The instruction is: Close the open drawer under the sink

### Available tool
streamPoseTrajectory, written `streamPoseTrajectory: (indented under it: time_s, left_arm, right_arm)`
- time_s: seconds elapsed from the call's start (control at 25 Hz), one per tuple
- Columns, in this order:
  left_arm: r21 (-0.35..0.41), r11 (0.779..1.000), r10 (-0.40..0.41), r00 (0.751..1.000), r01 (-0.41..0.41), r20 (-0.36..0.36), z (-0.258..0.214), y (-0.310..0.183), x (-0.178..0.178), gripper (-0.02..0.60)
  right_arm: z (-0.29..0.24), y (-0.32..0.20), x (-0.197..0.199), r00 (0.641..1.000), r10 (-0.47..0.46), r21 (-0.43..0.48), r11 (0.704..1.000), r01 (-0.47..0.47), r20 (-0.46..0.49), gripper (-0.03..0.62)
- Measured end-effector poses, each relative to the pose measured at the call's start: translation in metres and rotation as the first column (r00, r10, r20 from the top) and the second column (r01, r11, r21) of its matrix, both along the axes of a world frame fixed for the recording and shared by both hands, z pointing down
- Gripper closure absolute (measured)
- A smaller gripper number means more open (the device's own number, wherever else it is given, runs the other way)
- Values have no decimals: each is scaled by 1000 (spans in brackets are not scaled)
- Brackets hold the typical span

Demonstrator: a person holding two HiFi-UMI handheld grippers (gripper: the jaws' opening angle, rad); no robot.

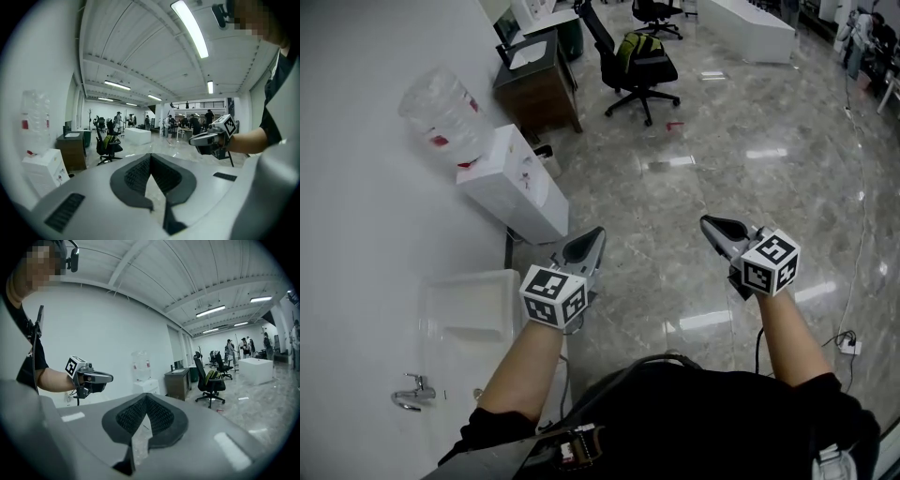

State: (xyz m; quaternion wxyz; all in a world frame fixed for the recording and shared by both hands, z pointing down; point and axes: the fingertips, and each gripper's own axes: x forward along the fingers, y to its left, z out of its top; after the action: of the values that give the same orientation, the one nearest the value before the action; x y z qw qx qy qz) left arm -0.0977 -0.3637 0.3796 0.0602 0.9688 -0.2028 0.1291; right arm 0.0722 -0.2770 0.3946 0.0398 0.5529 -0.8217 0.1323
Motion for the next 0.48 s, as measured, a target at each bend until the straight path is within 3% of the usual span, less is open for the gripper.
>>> streamPoseTrajectory:
  time_s: [0.24, 0.48]
  left_arm:
    - [44, 990, -130, 990, 132, -54, -42, 7, -26, 581]
    - [68, 955, -284, 956, 289, -79, -60, 17, -70, 581]
  right_arm:
    - [-26, -13, 1, 996, -84, 13, 996, 84, -16, 596]
    - [-37, -38, -21, 973, -227, 14, 974, 228, -43, 597]
